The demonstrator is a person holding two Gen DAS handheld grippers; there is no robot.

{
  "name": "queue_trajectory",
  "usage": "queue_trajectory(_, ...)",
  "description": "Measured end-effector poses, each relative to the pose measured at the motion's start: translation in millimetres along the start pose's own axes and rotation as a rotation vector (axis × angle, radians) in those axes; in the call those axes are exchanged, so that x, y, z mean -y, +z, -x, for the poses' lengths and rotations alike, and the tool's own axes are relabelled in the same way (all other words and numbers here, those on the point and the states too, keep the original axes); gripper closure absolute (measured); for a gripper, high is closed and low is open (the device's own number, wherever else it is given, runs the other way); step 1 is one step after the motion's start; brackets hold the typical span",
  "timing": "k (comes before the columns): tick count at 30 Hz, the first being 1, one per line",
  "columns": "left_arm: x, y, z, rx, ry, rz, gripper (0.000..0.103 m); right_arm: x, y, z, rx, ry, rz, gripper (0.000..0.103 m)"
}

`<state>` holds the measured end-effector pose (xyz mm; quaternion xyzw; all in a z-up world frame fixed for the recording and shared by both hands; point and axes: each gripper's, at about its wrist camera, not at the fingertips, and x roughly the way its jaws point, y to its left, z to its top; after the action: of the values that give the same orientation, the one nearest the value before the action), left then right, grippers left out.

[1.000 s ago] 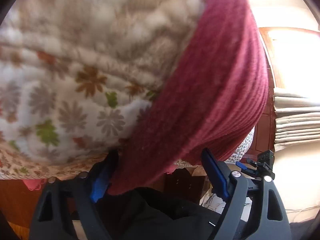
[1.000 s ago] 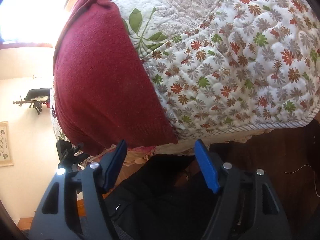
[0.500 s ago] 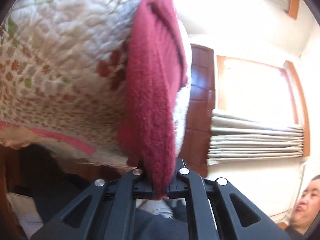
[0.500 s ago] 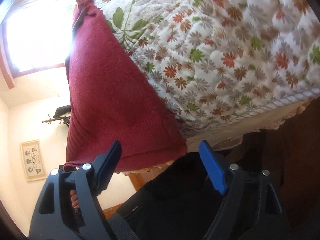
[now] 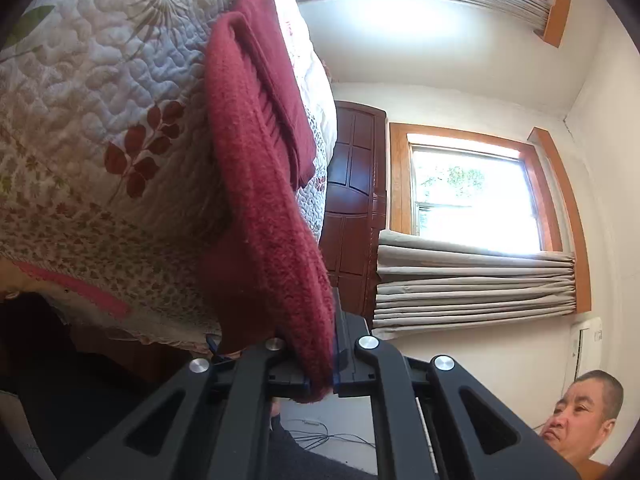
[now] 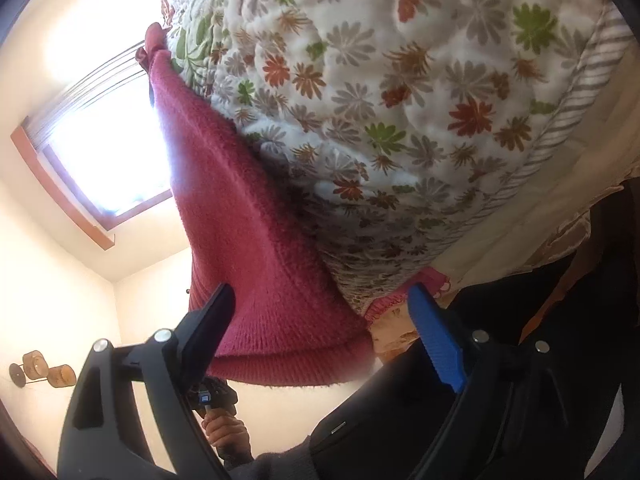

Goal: Fold small clothes
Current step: 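Grasp the hem with both tools and lift it toward the collar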

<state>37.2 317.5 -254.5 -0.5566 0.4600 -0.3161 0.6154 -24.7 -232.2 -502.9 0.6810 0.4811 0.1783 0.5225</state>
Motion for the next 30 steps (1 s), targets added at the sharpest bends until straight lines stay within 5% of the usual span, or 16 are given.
queue_trajectory(1,0,0,0,0.0,0.001,-0.001,0.097,1,-1,-2,-0.003,0.017,-0.004,0.019)
queue_trajectory(3,-2,-2,3,0.005,-0.001,0.001,0.097,2,-11,-3,-0.034,0.057,-0.003,0.052)
queue_trajectory(4,-3,-2,6,0.009,-0.001,0.004,0.097,-3,-16,-2,-0.046,0.054,0.003,0.08)
queue_trajectory(6,-9,-5,12,0.024,0.007,0.01,0.097,-17,-25,11,-0.031,0.048,0.039,0.091)
queue_trajectory(17,-63,-45,40,0.094,-0.045,0.117,0.097,-170,-68,76,0.027,0.035,0.351,0.094)
queue_trajectory(30,-3,-4,47,0.193,-0.321,0.075,0.097,-289,-56,67,0.072,0.054,0.446,0.094)
